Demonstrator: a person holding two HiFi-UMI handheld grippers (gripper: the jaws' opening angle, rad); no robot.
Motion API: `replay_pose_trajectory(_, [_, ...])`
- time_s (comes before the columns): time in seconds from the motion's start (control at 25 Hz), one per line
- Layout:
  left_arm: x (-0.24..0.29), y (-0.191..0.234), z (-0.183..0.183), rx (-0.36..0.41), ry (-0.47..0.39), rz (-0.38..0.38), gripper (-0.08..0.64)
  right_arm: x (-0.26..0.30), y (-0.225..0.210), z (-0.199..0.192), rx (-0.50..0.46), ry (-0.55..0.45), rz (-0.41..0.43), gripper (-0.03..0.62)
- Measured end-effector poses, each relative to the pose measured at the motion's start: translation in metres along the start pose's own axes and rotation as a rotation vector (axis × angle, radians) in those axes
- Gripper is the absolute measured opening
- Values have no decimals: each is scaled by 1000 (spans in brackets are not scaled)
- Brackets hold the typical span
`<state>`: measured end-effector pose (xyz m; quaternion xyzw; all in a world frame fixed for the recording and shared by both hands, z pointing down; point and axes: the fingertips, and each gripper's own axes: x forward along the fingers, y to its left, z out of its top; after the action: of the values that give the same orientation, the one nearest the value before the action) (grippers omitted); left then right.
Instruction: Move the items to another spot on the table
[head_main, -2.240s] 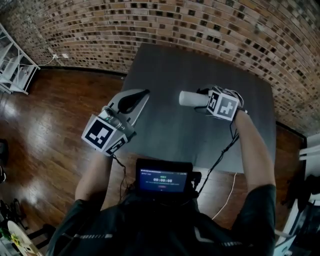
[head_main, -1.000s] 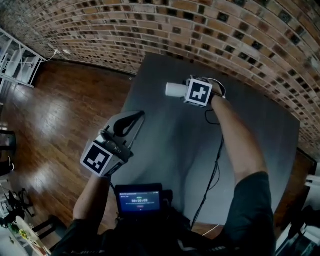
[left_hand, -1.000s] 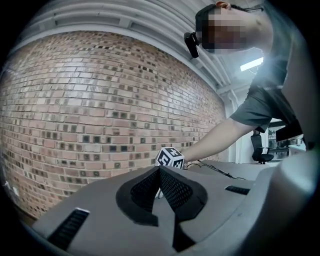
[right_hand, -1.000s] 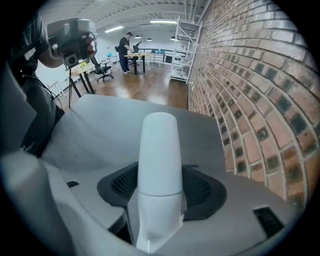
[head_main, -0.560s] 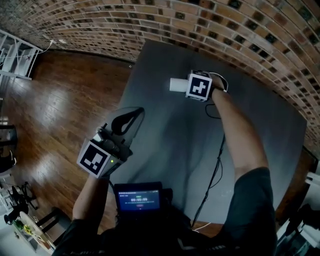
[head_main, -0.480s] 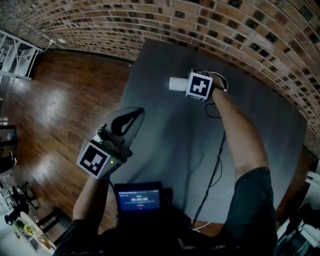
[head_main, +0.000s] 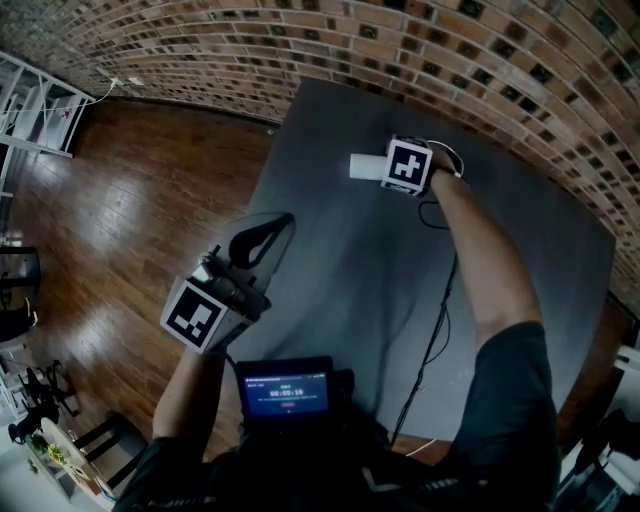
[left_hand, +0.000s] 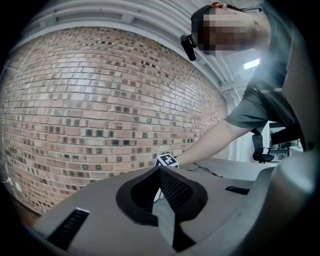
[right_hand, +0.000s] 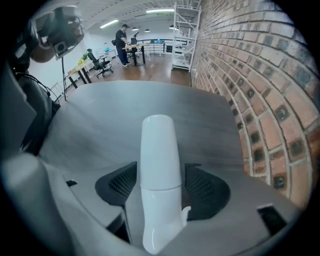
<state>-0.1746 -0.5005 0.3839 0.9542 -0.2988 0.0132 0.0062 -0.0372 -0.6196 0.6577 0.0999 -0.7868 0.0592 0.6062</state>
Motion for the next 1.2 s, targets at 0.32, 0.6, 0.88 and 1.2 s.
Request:
replay_pose_trajectory(0.32, [-35,-25,36,21,-56,-3,3,-68,12,-6,61,-44,-124,338])
replay_pose_trajectory(0.6, [-77,-55,87,41,-149,-12,3,-165,72,-8,114,-90,-169,187])
replay_pose_trajectory(0.88, [-125,-106,116,85,-189,-69,3,-231,164,24,121,-198,-198,158])
replay_pose_trajectory(1.2, [-171,-162,124,69,-231,-142,3,-290,274,42,203,-371,-358,63])
